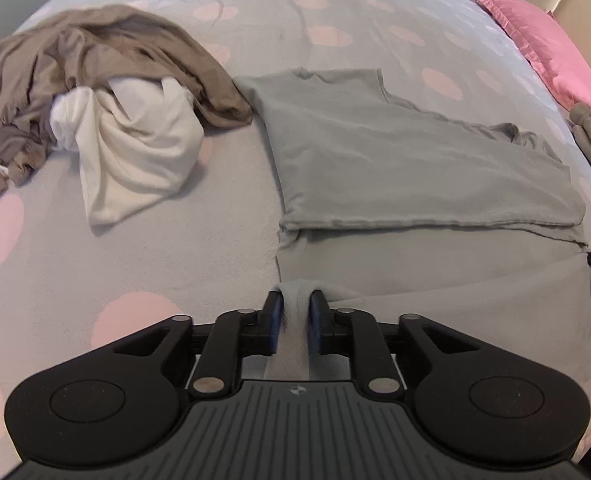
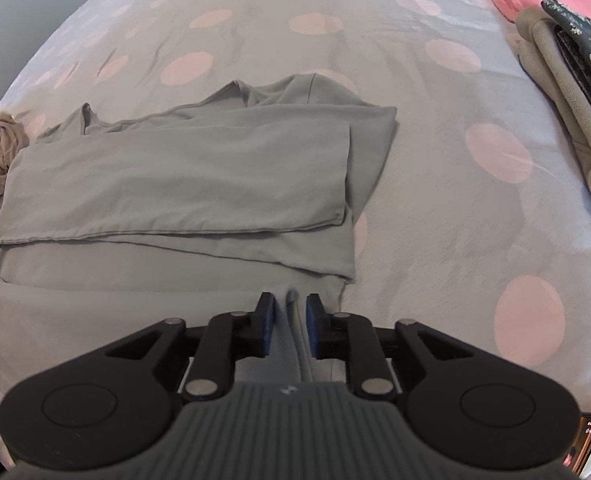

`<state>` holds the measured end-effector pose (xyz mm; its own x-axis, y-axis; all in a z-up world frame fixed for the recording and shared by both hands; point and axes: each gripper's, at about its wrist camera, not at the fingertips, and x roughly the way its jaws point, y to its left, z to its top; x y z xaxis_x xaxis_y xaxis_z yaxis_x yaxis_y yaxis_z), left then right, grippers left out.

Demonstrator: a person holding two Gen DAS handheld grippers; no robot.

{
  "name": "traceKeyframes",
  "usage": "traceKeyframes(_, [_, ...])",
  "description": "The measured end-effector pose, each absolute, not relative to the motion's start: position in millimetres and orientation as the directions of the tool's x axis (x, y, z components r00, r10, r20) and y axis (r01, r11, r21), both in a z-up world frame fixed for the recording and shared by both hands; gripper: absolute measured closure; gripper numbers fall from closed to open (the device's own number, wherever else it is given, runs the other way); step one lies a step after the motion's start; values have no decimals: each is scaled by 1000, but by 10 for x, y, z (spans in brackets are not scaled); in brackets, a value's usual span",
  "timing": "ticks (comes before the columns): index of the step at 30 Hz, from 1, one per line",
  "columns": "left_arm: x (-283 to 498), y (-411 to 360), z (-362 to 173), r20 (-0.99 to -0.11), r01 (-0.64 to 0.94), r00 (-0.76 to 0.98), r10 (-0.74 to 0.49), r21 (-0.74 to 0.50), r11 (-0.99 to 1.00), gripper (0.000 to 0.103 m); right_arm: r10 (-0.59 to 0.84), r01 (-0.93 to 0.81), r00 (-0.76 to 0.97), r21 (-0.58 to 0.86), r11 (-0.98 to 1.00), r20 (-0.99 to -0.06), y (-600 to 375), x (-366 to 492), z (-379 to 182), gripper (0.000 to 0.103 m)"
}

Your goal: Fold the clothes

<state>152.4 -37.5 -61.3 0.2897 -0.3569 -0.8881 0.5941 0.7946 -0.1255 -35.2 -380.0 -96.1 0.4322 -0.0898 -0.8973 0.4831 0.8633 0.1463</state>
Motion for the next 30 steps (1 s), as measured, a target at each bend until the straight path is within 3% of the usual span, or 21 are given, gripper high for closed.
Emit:
traceKeyframes(7, [1235, -334, -354, -843, 666, 369, -390, -53, 744, 81, -121, 385, 486, 88, 919, -865, -3581, -610, -813, 79])
traceKeyframes(15, [703, -351, -282, -821, 786, 358, -444, 8, 618, 66, -121, 145, 517, -53, 988, -847, -2963, -999, -801, 74])
traceKeyframes(23, [90, -285, -483, -838, 883, 393, -377, 231, 408, 64, -182, -146, 537, -303, 942, -823, -2337, -1441, -988, 71])
traceKeyframes(30, [-310, -254, -777, -856, 913, 402, -326, 346, 217, 63, -215, -280, 493, -388, 878, -843, -2094, -1686, -1250, 70])
